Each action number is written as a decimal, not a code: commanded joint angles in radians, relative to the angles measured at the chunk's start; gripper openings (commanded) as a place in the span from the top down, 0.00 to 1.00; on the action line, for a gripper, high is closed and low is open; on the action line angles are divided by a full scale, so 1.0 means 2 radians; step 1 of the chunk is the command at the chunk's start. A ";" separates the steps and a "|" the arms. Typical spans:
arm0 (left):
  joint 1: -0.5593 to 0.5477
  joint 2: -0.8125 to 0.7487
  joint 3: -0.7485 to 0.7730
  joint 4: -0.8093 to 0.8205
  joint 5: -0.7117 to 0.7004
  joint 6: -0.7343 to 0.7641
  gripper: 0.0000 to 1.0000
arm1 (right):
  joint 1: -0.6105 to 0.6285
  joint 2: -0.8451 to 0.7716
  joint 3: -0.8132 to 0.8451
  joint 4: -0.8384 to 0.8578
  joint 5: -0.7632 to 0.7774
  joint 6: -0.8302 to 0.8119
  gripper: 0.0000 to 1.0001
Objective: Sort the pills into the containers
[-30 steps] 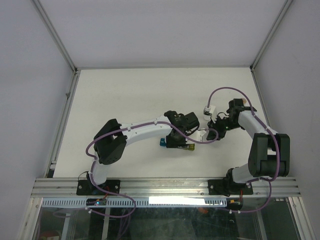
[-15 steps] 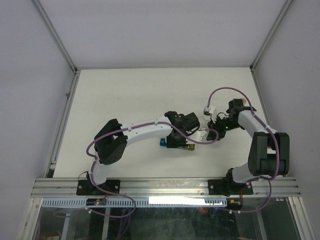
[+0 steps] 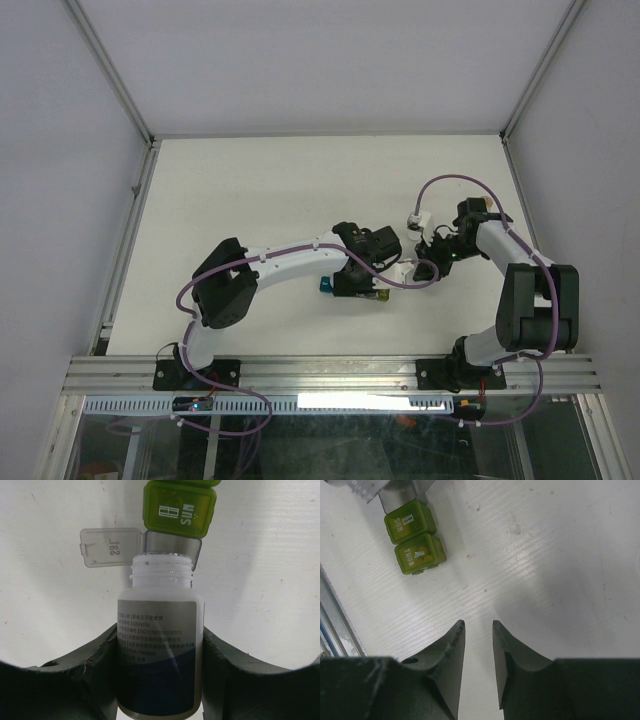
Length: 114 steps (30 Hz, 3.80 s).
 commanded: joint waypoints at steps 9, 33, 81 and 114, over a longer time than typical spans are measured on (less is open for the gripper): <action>-0.011 -0.003 0.023 -0.013 -0.024 0.011 1.00 | -0.005 -0.003 0.019 0.001 -0.017 0.000 0.69; -0.023 0.013 0.077 -0.053 -0.025 -0.003 1.00 | -0.006 -0.006 0.021 -0.003 -0.018 0.000 0.69; -0.032 0.018 0.084 -0.061 -0.048 -0.014 1.00 | -0.014 -0.003 0.021 -0.005 -0.021 -0.002 0.68; -0.025 0.009 0.058 -0.045 -0.069 -0.029 1.00 | -0.021 0.000 0.023 -0.010 -0.026 -0.005 0.68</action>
